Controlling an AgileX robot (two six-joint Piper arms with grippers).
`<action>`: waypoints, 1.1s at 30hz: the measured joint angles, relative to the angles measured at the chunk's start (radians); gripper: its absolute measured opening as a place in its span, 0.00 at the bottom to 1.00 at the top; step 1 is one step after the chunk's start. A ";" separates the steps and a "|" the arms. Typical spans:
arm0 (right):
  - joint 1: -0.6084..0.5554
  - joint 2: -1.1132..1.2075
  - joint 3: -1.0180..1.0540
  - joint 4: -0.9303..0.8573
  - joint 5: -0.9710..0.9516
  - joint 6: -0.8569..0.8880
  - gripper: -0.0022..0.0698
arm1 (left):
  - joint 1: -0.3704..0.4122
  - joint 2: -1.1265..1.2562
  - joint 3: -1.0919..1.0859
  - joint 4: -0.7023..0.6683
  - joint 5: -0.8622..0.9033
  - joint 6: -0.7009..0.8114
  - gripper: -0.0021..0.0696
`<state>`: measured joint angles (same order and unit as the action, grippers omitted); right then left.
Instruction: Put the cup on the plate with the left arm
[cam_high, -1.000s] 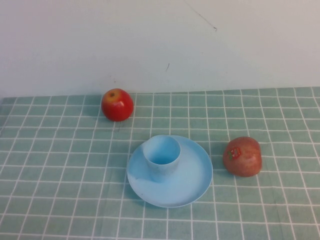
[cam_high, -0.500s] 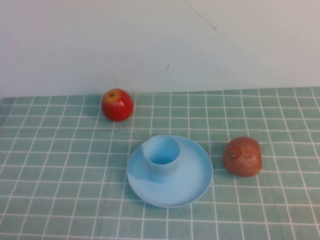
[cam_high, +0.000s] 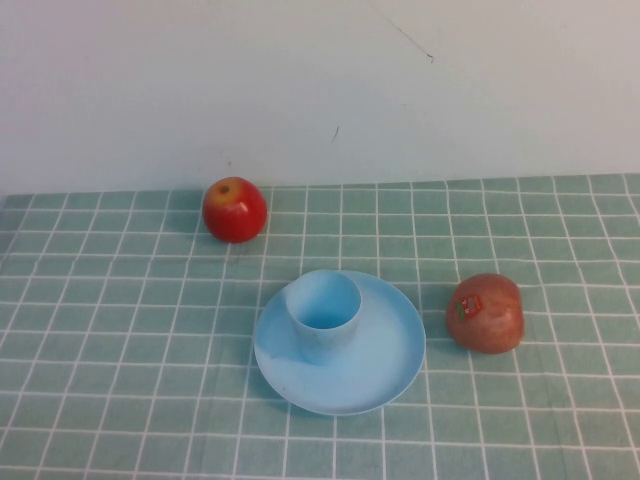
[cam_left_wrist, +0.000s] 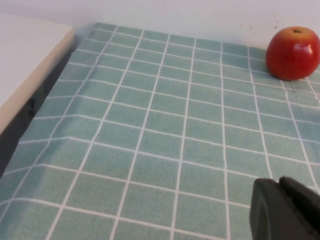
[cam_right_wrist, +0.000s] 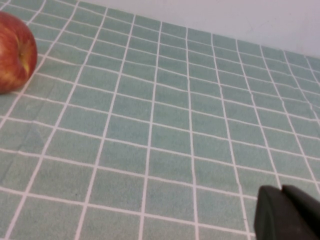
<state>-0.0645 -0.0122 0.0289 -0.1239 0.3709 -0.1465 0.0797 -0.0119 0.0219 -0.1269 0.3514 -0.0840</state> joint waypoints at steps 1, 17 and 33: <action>0.000 0.000 0.000 0.000 0.000 0.000 0.03 | 0.000 0.000 0.000 0.000 0.000 0.000 0.03; 0.000 0.000 0.000 0.000 0.000 0.000 0.03 | 0.000 0.000 0.000 0.000 0.000 0.000 0.03; 0.000 0.000 0.000 0.000 0.000 0.000 0.03 | 0.000 0.000 0.000 0.068 -0.002 0.026 0.03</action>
<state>-0.0645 -0.0122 0.0289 -0.1239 0.3709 -0.1465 0.0797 -0.0119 0.0219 -0.0585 0.3496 -0.0575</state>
